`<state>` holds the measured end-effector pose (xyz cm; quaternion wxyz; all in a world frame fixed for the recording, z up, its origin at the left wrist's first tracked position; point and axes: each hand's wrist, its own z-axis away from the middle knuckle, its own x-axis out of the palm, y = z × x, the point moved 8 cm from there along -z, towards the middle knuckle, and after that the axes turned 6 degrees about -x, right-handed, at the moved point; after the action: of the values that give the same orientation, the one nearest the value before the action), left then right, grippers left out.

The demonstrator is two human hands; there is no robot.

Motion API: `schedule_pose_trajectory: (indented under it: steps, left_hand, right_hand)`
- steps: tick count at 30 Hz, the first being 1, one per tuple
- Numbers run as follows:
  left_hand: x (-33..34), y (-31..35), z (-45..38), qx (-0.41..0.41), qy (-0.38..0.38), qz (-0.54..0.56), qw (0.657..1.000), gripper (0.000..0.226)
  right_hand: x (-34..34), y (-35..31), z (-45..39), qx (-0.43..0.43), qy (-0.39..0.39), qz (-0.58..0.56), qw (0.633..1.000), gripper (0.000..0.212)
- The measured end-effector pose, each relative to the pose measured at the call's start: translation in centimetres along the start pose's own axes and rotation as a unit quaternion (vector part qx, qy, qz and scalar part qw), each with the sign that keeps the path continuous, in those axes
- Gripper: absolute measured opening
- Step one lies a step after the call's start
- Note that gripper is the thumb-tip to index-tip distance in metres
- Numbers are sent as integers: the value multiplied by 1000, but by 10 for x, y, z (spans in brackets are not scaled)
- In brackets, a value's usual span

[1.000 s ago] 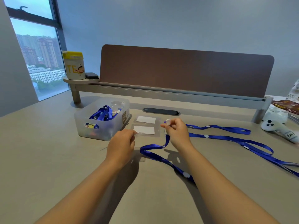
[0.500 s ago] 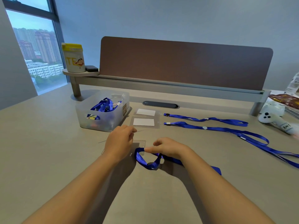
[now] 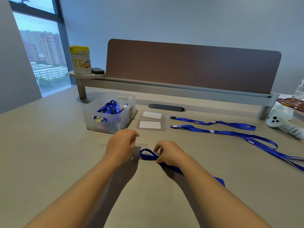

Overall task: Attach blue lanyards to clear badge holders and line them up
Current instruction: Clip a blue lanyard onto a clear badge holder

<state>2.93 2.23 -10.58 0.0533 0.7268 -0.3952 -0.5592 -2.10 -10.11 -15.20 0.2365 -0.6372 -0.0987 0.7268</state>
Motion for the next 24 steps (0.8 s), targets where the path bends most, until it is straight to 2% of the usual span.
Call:
schedule_pose_trajectory:
  steps: [3,6,11,18,24]
  left_hand:
    - [-4,-6,-1,1,10,3,1000,24]
    - [-13,-12,-1,-1,28,10,1000,25]
    - [-40,-16,-11,0,67,32,997,24]
    - [-98,-26,-47,9,142,43,989,22]
    - [-139,-60,-82,-28,213,83,973,20]
  right_hand:
    - [-3,-2,-4,-4,30,-23,999,40]
    - [-9,-6,-8,-11,76,-113,991,35]
    - [-35,-31,-20,-55,141,-263,953,36]
    - [-92,-82,-51,-106,245,-340,901,31]
    - [-139,-134,-98,-151,315,-398,848,28]
